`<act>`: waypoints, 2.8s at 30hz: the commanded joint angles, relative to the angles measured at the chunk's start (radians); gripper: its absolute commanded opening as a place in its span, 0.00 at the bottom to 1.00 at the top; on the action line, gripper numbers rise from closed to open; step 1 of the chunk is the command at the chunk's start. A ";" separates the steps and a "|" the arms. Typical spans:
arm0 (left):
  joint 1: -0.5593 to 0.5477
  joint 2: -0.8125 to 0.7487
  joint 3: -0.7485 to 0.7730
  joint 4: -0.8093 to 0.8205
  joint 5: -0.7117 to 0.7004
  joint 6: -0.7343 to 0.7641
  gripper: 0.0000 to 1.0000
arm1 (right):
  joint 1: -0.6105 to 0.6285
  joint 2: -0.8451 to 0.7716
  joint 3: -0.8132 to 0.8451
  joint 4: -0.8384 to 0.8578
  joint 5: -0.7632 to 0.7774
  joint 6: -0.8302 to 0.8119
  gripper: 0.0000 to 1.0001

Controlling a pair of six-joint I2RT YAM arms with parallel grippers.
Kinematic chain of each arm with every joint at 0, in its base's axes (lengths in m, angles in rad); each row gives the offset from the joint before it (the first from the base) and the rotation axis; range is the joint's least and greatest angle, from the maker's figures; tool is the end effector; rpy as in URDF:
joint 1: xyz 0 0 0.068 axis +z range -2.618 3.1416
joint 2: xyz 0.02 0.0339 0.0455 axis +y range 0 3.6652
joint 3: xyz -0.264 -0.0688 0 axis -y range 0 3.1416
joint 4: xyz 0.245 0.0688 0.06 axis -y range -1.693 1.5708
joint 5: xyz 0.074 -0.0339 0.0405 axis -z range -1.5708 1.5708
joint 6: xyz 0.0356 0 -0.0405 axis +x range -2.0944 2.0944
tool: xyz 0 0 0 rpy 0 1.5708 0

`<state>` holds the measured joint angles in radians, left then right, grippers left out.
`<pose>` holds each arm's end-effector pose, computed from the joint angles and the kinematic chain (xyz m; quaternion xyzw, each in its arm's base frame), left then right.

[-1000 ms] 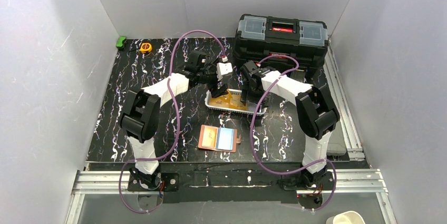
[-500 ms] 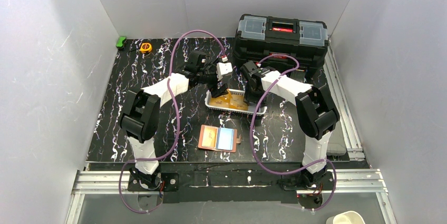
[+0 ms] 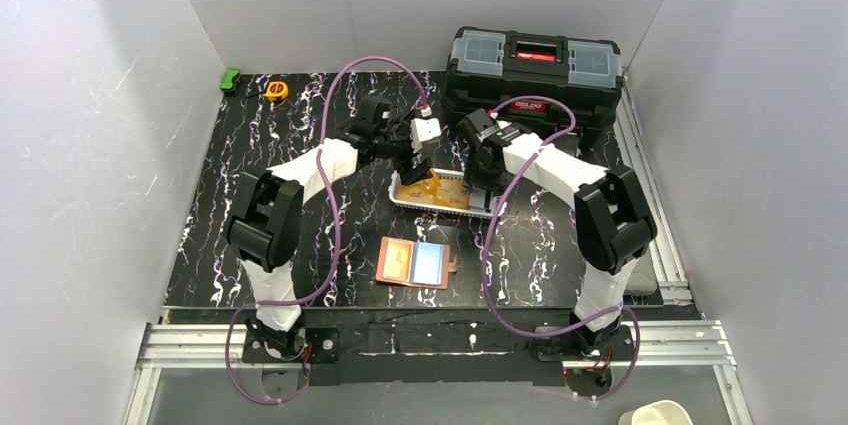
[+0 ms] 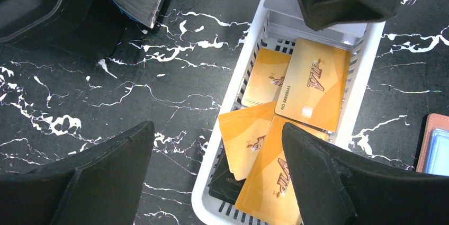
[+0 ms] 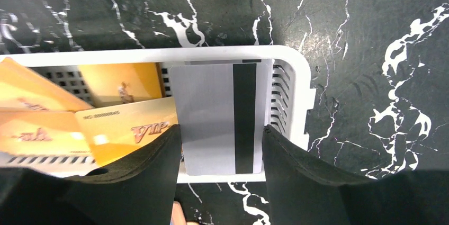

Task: Put the credit cards into the card holder
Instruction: Pick up the credit card from the storage box, then place the credit card at the center of the board.

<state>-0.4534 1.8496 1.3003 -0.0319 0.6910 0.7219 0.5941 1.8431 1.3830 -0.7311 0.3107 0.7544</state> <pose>0.3656 -0.2034 0.2349 0.5929 0.6000 -0.2356 0.4827 0.3186 0.2021 0.2125 0.1068 0.9648 -0.0023 0.2405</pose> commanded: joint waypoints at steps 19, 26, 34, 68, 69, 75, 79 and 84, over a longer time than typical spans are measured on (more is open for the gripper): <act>0.001 -0.147 -0.083 -0.088 0.159 0.253 0.92 | -0.020 -0.324 -0.244 0.415 -0.517 -0.246 0.52; 0.000 -0.206 -0.147 0.000 0.215 0.500 0.90 | -0.101 -0.317 -0.259 0.515 -0.967 -0.329 0.50; -0.039 -0.364 -0.271 0.045 0.328 0.701 0.83 | -0.100 -0.264 -0.188 0.473 -1.173 -0.385 0.52; -0.070 -0.522 -0.217 -0.170 0.236 0.011 0.00 | -0.227 -0.519 -0.189 0.563 -1.091 -0.405 0.97; -0.068 -0.527 -0.208 -0.155 0.233 -0.091 0.00 | -0.234 -0.545 -0.220 0.611 -1.088 -0.387 0.97; -0.020 -0.516 -0.157 -0.012 0.287 -0.753 0.00 | -0.278 -0.652 -0.364 0.750 -1.103 -0.322 0.92; 0.022 -0.467 -0.163 0.190 0.367 -1.129 0.00 | -0.281 -0.716 -0.442 0.844 -1.148 -0.280 0.89; 0.031 -0.432 -0.199 0.498 0.395 -1.511 0.00 | -0.281 -0.772 -0.515 1.052 -1.161 -0.191 0.74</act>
<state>-0.4252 1.4128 1.1118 0.2325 1.0336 -0.4507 0.3161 1.1126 0.8688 0.1112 -0.8196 0.4950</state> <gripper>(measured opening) 0.018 0.784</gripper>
